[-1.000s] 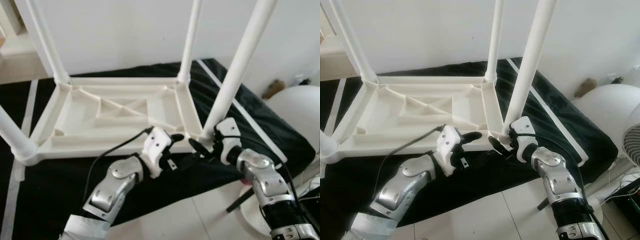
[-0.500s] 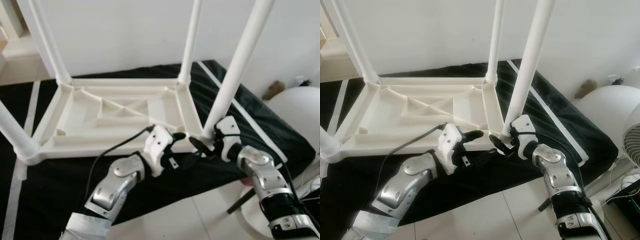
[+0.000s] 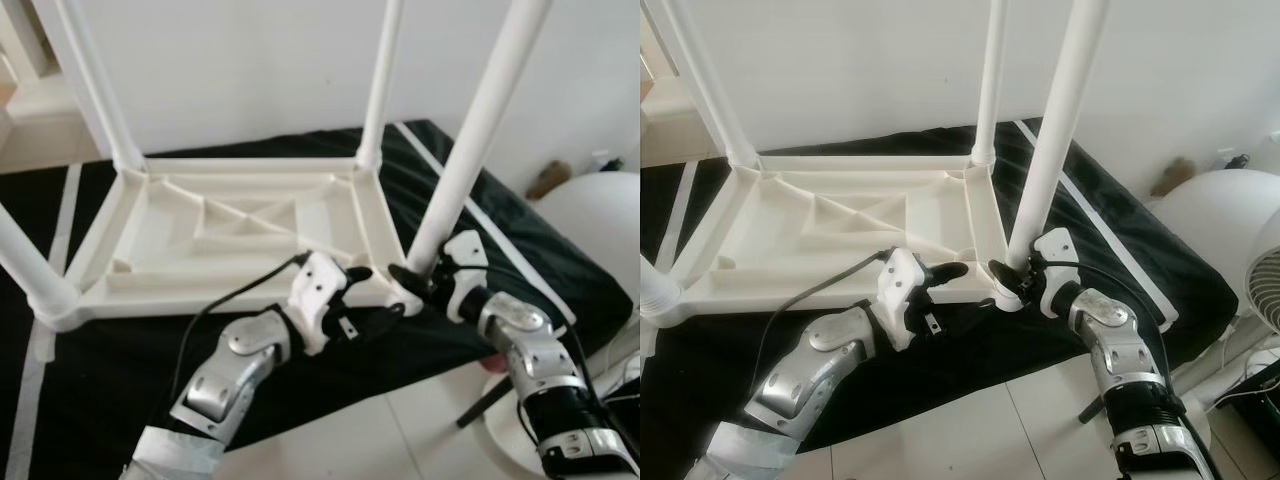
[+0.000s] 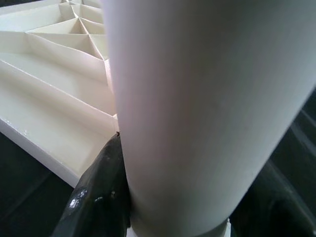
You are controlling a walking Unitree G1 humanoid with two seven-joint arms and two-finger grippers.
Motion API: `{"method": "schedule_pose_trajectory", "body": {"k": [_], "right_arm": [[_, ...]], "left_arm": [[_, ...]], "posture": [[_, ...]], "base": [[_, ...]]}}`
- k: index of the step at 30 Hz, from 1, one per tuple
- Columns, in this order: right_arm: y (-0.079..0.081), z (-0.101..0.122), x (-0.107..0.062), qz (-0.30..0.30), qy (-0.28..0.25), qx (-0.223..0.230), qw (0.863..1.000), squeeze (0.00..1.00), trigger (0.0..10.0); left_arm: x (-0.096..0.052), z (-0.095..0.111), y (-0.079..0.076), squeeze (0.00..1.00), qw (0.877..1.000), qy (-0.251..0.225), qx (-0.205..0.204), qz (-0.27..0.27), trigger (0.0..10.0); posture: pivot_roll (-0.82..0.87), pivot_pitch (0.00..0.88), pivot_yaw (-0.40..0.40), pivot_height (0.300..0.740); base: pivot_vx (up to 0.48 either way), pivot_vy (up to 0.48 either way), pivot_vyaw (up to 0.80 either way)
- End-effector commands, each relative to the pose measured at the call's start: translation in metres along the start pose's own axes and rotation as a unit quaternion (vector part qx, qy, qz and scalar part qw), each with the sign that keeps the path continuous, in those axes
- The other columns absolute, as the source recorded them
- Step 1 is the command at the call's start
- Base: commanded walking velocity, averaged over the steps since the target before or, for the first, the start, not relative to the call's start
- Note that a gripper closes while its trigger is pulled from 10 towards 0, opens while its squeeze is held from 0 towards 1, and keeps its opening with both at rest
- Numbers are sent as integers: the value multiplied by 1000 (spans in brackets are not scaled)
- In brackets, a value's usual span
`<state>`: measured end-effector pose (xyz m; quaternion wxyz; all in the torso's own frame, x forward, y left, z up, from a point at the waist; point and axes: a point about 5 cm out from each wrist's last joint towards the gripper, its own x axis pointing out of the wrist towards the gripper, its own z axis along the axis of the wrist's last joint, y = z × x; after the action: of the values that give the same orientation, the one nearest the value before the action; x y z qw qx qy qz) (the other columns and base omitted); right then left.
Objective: Building children table
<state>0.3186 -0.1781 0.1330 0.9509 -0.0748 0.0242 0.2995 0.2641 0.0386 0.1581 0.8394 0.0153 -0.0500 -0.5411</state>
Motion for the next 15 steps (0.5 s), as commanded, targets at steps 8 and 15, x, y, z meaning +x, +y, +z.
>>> {"method": "schedule_pose_trajectory", "body": {"k": [8, 15], "right_arm": [[14, -23, -3, -67, 47, 68, 994, 0, 10000], [19, -26, -2, -93, 47, 91, 990, 0, 10000]], "left_arm": [[-2, -3, -6, 0, 1000, 5, -2, -31, 10000], [-2, -3, -6, 0, 999, 6, -2, -33, 10000]], "posture": [[-70, 0, -14, 740], [-72, 2, -12, 740]], "base": [[0, 0, 0], [0, 0, 0]]}}
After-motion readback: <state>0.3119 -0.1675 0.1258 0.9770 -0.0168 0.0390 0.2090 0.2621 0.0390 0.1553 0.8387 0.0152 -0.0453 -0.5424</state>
